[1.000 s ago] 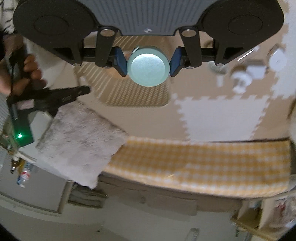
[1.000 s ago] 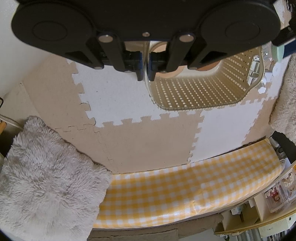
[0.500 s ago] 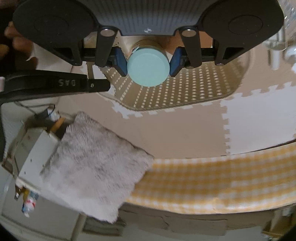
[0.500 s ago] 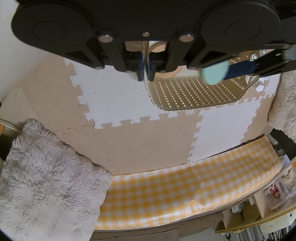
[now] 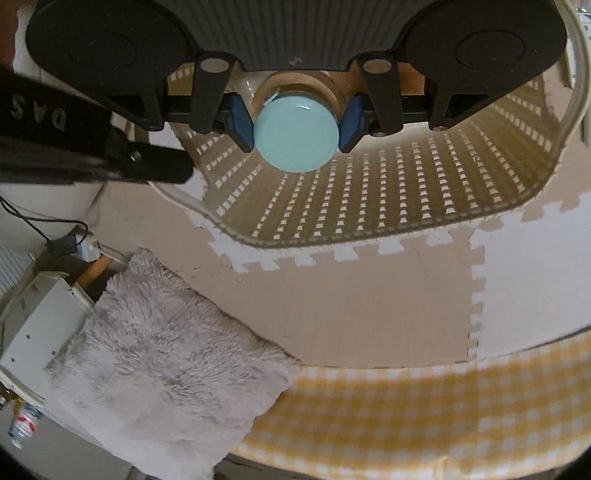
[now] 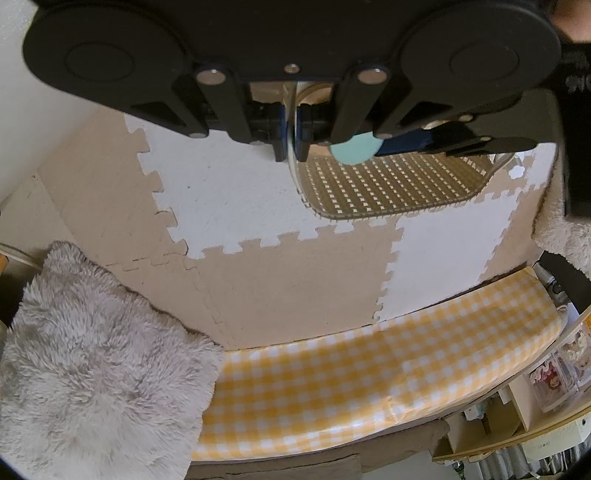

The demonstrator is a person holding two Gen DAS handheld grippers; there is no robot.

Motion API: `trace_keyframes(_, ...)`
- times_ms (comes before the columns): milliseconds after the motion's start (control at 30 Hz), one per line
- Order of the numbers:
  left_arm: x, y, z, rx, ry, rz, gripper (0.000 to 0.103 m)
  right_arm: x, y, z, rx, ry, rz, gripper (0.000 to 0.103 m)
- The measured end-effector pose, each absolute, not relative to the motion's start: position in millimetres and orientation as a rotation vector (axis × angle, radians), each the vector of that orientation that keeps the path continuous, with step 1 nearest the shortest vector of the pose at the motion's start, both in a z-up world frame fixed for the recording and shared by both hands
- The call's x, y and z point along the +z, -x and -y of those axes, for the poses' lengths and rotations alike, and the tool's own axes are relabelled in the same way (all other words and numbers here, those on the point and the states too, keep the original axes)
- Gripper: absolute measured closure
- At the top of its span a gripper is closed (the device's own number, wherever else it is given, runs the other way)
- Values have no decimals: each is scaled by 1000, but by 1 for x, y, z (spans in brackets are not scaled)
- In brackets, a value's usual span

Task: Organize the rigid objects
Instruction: 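Carry the mint-green tape measure with the left tool and release it into the basket, then withdraw the left tool from the basket toward the clear screw box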

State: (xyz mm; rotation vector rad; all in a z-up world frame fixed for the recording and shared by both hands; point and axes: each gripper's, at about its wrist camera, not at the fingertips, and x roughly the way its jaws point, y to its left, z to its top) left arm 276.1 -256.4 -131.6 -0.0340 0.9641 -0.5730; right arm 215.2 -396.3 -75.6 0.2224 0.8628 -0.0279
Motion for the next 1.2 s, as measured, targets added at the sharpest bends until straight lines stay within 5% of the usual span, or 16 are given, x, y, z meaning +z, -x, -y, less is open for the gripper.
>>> trace_keyframes(167,-132,-283,253,-554,76,-991,33,-76,-215,397,-23,-229,-861,98)
trace_keyframes(1200,-87,-233,223,-600,23,-893,32,-78,-214,397,-29,-219,-862,98)
